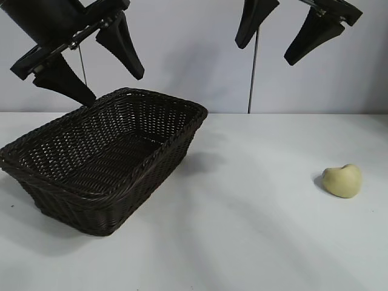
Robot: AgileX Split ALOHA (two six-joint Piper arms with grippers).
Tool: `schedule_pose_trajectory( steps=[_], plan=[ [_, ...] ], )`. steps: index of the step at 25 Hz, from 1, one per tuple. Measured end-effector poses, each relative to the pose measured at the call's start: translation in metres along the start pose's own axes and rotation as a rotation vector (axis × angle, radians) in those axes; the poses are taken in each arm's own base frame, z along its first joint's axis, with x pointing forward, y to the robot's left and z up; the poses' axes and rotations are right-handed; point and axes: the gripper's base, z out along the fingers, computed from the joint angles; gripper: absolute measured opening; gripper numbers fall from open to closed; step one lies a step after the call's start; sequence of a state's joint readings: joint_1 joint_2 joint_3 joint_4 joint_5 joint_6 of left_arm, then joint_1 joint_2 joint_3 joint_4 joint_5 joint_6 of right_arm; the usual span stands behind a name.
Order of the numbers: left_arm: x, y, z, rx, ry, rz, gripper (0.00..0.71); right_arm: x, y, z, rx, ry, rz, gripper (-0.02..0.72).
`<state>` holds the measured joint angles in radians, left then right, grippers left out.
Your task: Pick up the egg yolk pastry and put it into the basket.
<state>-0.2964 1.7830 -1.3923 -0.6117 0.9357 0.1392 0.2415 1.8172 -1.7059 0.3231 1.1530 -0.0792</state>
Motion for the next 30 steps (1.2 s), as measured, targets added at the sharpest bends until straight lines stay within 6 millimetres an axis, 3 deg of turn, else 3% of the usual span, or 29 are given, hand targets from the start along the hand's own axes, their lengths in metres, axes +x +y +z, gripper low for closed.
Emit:
schedule_pose_trajectory(
  steps=[30],
  plan=[
    [-0.0026, 0.0004, 0.0000, -0.004, -0.029, 0.000, 0.589, 0.0000, -0.0001, 0.0000, 0.001, 0.000, 0.000, 0.591]
  ],
)
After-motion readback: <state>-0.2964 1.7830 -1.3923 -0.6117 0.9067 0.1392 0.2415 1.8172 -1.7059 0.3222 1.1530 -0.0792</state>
